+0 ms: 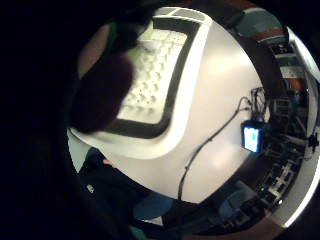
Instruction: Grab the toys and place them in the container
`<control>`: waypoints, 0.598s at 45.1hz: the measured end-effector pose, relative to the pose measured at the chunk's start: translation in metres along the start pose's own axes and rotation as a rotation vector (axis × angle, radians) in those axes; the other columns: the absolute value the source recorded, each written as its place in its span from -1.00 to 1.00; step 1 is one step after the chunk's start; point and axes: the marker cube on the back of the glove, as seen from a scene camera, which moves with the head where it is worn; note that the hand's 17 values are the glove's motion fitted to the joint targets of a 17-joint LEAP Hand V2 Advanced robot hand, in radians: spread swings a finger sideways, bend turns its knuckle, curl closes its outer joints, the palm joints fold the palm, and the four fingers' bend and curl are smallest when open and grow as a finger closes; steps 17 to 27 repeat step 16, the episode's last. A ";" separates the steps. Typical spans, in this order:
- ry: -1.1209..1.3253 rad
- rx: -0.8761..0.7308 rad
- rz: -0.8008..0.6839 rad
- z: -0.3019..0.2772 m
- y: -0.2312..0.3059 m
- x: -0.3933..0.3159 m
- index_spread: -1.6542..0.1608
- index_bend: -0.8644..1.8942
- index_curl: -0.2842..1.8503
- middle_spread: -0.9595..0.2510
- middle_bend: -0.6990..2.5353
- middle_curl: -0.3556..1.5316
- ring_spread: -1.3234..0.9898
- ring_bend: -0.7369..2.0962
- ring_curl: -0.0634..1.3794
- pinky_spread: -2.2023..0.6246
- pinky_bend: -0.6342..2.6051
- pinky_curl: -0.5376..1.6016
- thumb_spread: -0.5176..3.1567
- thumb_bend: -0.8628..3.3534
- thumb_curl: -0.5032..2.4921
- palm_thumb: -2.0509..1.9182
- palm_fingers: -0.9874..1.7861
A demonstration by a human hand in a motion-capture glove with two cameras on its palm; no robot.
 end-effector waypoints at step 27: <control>-0.281 0.557 0.108 -0.060 0.118 0.104 0.61 -0.12 -0.29 0.45 -0.33 -0.02 0.04 -0.19 -0.40 0.52 -0.18 -0.14 -0.07 -0.60 -0.32 0.11 -0.29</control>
